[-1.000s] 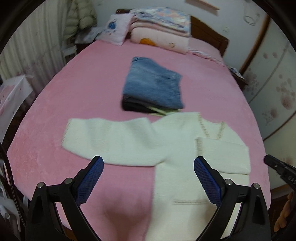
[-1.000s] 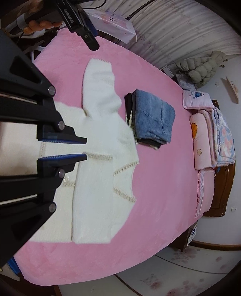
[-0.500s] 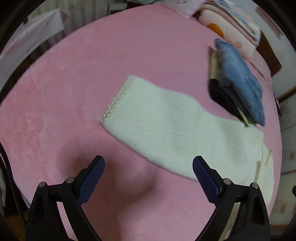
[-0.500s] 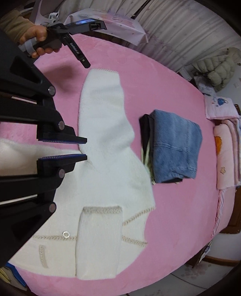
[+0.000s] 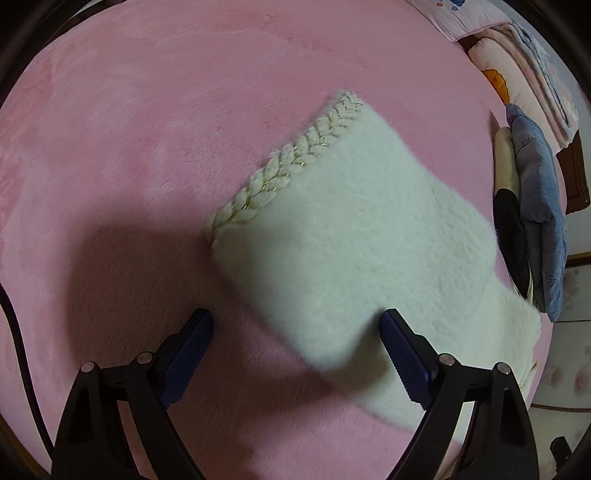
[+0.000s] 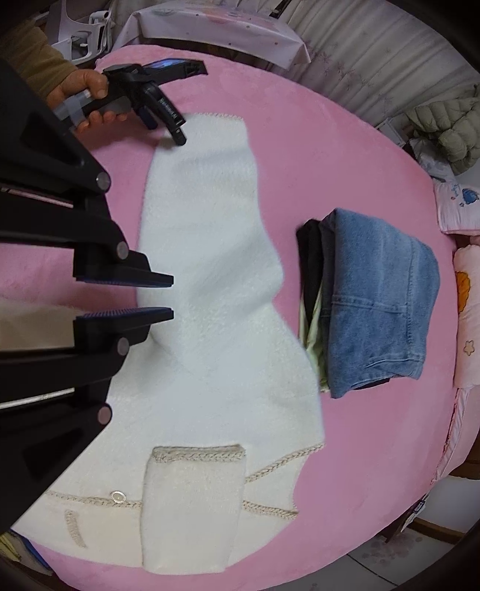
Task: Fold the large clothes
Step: 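Grasp the other sleeve cuff with the left gripper and fold it across the front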
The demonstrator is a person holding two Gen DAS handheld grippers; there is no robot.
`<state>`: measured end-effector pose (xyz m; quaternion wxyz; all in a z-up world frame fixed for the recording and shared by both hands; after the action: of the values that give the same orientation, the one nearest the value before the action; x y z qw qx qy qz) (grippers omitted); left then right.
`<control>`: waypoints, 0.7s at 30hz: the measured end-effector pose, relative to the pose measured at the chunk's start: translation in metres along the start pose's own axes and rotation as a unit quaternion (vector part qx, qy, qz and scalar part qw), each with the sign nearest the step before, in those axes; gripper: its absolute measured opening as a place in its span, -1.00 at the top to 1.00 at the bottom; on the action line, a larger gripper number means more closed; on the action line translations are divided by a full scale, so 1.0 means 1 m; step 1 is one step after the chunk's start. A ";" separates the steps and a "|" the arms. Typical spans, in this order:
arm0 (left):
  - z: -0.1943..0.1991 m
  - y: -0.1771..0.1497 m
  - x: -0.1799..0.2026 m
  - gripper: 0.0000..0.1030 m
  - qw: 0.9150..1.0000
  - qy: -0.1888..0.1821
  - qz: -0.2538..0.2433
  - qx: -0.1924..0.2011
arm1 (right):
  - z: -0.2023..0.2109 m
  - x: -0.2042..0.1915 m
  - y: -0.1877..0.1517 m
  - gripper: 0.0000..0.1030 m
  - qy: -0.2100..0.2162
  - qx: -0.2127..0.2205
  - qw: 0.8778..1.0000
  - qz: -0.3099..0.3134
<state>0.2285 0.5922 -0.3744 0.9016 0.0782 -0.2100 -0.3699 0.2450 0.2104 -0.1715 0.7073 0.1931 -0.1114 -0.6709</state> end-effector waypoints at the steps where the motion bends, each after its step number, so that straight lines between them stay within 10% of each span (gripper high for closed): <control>1: -0.001 0.001 0.002 -0.74 1.000 0.001 -0.004 0.002 | -0.003 0.003 -0.001 0.80 -0.004 -0.003 1.000 -0.002; 8: 0.005 0.022 0.019 0.70 0.999 -0.031 -0.029 0.017 | -0.035 0.020 -0.005 0.80 -0.038 -0.020 0.999 -0.034; 14: 0.047 0.024 0.047 0.76 0.995 -0.043 -0.073 0.058 | -0.038 0.029 -0.011 0.80 -0.043 -0.024 0.998 -0.045; 21: 0.132 0.018 0.125 0.76 0.974 -0.150 -0.142 0.095 | -0.025 0.064 -0.027 0.80 -0.057 -0.029 0.995 -0.081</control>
<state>0.2623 0.5196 -0.2097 0.7866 0.1368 -0.3635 -0.4801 0.2361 0.1497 -0.2117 0.6484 0.1427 -0.1159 -0.7388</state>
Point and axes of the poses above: each gripper's, at about its wrist camera, not at the fingertips, and z roughly against the way its jaws point, x to its right, y to its top, the point moved 4 cm from there along -z, roughly the way its jaws point, and after that the axes turned 11 degrees about x, right-handed, at the moved point
